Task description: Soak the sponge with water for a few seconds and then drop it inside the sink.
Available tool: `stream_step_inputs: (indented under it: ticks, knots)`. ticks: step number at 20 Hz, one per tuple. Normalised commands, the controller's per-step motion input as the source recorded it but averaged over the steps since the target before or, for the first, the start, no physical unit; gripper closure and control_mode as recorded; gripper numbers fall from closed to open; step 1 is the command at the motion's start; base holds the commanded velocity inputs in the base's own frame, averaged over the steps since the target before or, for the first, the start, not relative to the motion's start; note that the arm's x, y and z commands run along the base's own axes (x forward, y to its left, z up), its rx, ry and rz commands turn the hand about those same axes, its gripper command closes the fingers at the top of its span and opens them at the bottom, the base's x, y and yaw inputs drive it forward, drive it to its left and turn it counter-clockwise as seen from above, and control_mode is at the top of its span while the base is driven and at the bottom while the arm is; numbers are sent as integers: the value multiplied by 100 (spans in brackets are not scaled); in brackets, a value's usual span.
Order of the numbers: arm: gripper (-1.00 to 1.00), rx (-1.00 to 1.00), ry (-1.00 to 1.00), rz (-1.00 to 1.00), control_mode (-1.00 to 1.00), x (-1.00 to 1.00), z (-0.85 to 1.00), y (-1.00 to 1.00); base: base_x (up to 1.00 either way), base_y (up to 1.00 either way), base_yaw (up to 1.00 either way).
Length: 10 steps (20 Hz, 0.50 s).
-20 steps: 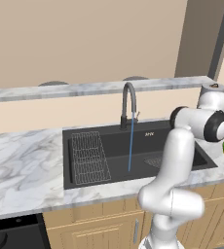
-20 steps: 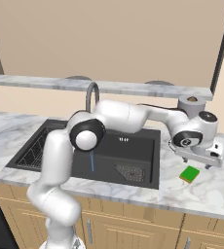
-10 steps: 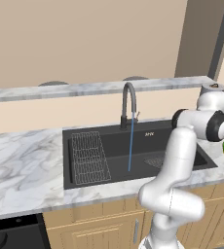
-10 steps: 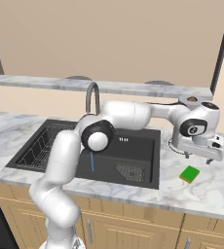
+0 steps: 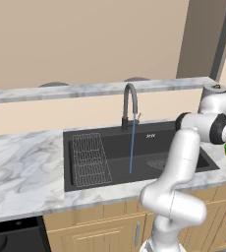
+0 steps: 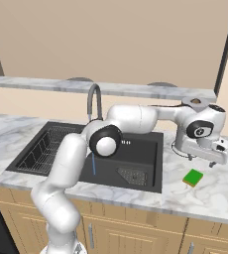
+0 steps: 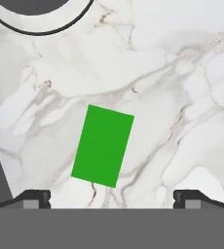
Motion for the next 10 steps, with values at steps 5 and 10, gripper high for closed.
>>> stream_step_inputs:
  ticks: [5,10]
  knots:
    - [-100,5,0,0,-100,9,-15,0,0,0,0]
    - [-100,1,0,-1,-100,14,-16,0,0,0,0]
